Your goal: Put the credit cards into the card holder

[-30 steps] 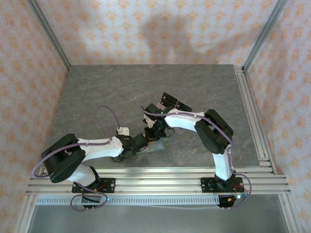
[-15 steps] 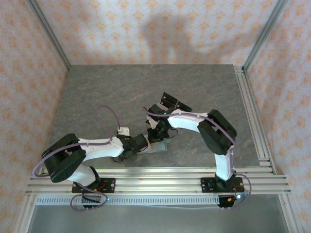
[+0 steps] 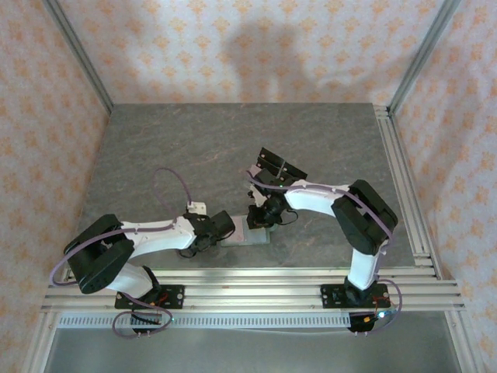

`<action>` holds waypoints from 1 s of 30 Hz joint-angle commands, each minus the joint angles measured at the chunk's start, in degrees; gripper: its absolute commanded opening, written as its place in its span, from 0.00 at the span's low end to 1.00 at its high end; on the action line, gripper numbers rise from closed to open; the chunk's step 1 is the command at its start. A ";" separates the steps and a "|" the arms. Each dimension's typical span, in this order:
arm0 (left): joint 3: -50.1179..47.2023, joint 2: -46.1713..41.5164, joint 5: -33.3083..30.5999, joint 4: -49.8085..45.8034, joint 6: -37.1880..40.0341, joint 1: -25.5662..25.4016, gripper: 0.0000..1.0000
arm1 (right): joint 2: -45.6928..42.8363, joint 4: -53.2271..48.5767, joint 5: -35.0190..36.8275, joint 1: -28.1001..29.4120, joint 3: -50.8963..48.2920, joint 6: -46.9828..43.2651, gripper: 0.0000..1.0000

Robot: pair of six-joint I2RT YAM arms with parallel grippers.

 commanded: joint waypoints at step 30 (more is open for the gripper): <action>-2.37 -6.28 3.46 6.08 -3.87 -2.73 1.00 | -2.59 4.93 -1.67 3.70 -1.22 5.31 0.29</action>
